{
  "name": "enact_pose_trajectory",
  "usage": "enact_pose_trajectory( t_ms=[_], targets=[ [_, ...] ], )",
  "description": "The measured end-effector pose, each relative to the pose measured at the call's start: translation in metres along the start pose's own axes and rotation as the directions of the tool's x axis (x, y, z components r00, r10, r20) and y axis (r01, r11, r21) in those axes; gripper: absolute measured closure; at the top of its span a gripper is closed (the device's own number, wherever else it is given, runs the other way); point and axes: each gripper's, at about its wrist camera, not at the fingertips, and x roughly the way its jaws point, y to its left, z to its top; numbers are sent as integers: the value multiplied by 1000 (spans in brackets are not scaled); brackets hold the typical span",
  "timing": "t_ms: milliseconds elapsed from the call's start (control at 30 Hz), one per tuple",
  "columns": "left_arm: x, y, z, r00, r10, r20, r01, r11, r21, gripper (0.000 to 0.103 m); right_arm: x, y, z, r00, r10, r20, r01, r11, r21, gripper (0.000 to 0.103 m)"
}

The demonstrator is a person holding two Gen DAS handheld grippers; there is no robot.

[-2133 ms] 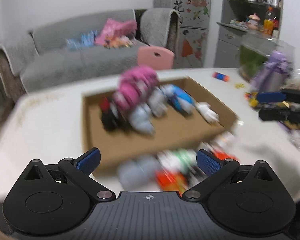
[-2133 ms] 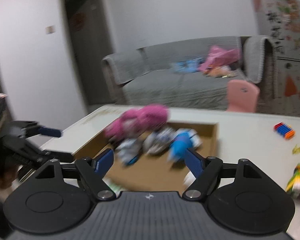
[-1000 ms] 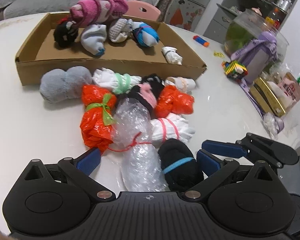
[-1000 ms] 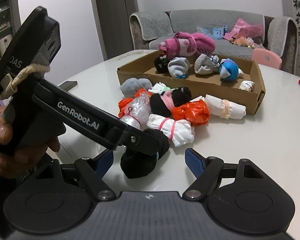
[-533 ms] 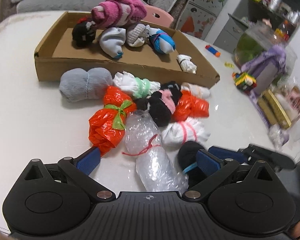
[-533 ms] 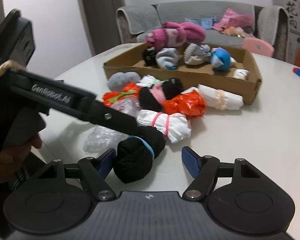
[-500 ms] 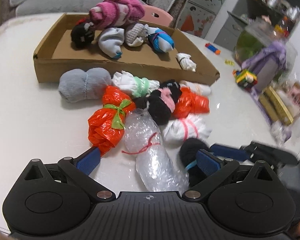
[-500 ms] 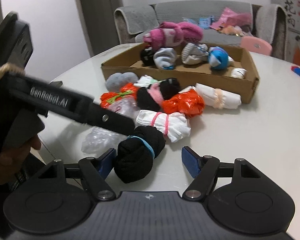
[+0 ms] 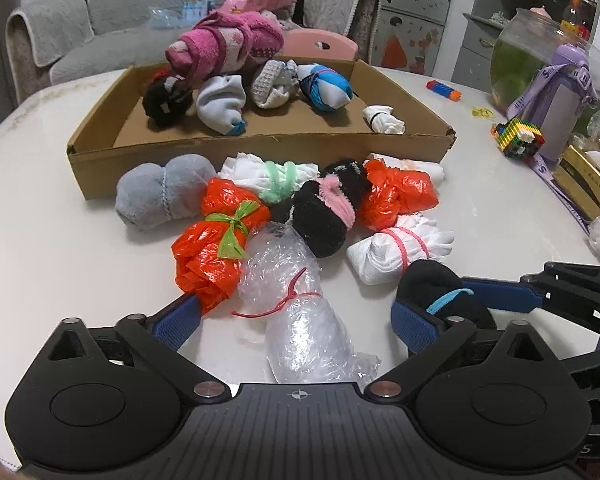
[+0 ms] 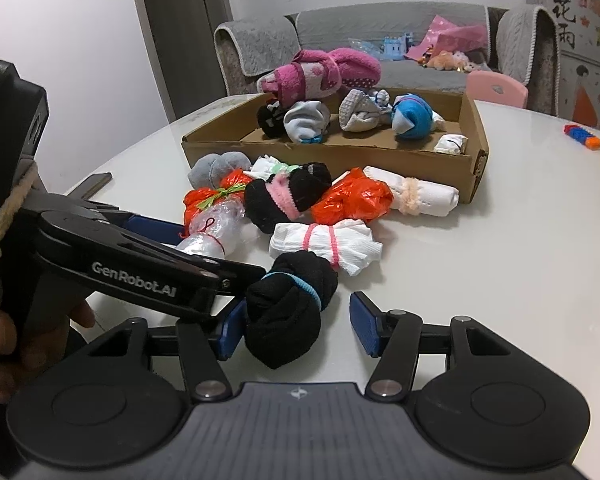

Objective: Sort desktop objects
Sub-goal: 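Grasp the bubble-wrapped item with the left gripper while the right grasps the black blue-band sock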

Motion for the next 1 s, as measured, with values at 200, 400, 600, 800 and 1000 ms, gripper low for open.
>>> enact_pose_trajectory(
  t_ms=[200,400,600,800,1000],
  targets=[
    [-14,8,-2,999,-34,2,34,999,-1,60,-9,-15,-2,1000,4,-4,-4,998,60,70],
    [-25,10,-11,999,-44,3,44,999,1,61,-16,-20,-2,999,36,11,-37,996,85,70],
    [-43,12,-15,999,16,33,-18,998,66,61,-27,-34,2,996,77,52,-83,988,132,70],
    [-57,19,-10,996,62,67,-68,993,94,61,-39,-53,7,988,106,116,-127,972,196,70],
    [-72,22,6,990,74,123,-88,990,114,61,-50,-71,15,972,140,191,-185,951,246,70]
  ],
)
